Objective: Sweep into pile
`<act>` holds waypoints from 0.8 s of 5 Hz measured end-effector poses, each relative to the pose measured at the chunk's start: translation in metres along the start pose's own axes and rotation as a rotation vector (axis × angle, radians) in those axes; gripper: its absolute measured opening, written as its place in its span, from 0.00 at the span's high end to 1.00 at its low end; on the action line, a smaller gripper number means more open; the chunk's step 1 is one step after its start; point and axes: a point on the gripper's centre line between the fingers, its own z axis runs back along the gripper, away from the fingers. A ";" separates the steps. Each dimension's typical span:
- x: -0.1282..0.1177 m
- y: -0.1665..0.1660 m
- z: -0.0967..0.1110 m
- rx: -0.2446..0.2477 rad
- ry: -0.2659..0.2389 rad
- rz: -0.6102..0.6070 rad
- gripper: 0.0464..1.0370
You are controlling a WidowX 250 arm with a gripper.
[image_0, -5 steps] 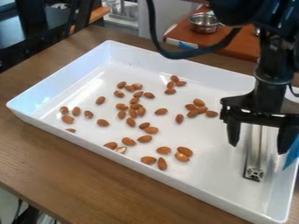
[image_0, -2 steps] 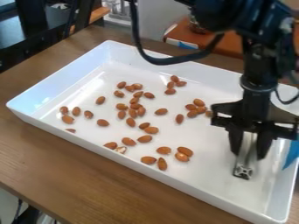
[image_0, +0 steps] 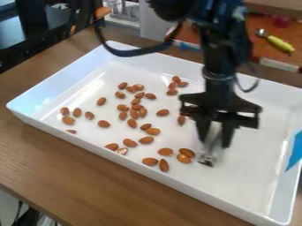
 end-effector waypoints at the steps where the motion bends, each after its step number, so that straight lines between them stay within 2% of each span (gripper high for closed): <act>1: -0.008 0.030 0.004 0.012 0.008 -0.026 0.66; 2: -0.015 0.056 0.005 0.025 -0.002 -0.050 0.66; 4: -0.028 0.106 0.008 0.062 -0.075 -0.122 0.66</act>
